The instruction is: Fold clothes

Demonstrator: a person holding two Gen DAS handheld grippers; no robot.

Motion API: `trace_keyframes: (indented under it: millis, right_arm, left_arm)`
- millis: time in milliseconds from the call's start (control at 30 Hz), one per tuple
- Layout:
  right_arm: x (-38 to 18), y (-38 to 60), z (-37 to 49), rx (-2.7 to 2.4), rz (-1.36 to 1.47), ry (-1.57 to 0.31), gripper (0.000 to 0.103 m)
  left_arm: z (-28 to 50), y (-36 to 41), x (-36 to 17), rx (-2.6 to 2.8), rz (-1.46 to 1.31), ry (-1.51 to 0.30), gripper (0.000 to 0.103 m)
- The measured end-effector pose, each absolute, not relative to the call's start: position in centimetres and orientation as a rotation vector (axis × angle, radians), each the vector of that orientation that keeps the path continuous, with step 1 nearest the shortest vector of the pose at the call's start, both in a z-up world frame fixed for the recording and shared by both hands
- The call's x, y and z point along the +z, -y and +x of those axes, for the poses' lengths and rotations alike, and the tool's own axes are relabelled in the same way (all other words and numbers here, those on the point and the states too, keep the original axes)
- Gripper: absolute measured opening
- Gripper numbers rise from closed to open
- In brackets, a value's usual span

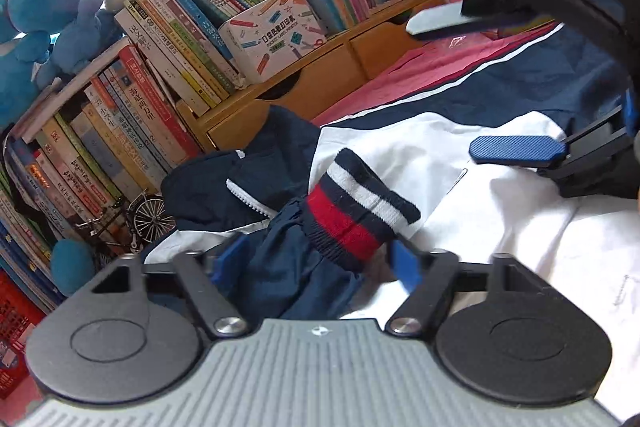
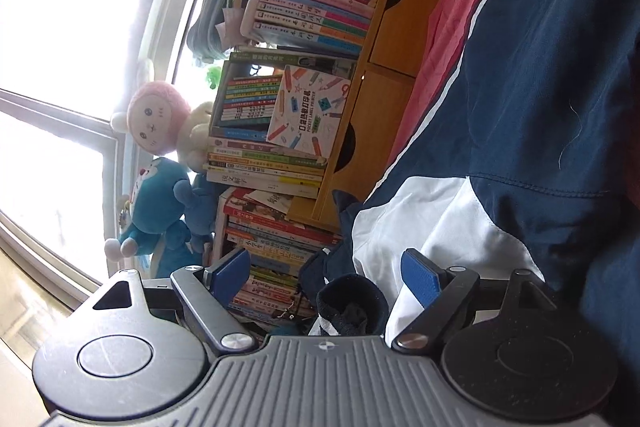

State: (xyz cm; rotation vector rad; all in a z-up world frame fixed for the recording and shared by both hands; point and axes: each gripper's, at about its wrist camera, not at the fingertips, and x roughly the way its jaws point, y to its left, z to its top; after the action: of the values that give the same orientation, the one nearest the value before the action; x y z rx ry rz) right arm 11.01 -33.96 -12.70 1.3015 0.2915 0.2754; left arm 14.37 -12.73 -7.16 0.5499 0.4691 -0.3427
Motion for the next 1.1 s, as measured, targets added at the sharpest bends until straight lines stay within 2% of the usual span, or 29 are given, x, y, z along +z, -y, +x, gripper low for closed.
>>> trace_keyframes:
  millis: [33, 167, 300, 467, 633, 800, 933, 1100]
  right_arm:
    - [-12.8, 34.0, 11.0, 0.279, 1.313, -0.289, 0.083]
    - [-13.0, 34.2, 11.0, 0.280, 1.322, -0.289, 0.083]
    - [-12.6, 33.7, 11.1, 0.268, 1.277, -0.305, 0.083]
    - [-12.1, 33.2, 11.1, 0.254, 1.221, -0.322, 0.085]
    - [-11.1, 32.2, 11.2, 0.238, 1.136, -0.343, 0.086]
    - [-9.4, 30.5, 10.9, 0.287, 1.015, -0.313, 0.091]
    - [-8.7, 28.7, 11.4, 0.286, 0.904, -0.359, 0.091]
    - [-8.5, 26.6, 12.0, 0.307, 0.815, -0.405, 0.091]
  left_arm:
    - [14.6, 12.8, -7.4, -0.321, 0.554, -0.470, 0.036]
    - [14.4, 10.3, -5.6, -0.221, 0.525, -0.411, 0.029]
    - [13.9, 5.9, -2.7, -0.097, 0.585, -0.335, 0.029]
    - [14.4, -3.6, 1.2, 0.163, 0.832, -0.262, 0.029]
    - [16.5, -16.6, 4.5, 0.479, 0.738, -0.334, 0.029]
    - [18.2, -27.2, 3.7, 0.673, 0.559, -0.466, 0.029]
    - [19.5, -31.7, 0.6, 0.788, 0.544, -0.533, 0.026]
    - [20.4, -35.4, -3.6, 0.832, 0.461, -0.651, 0.026]
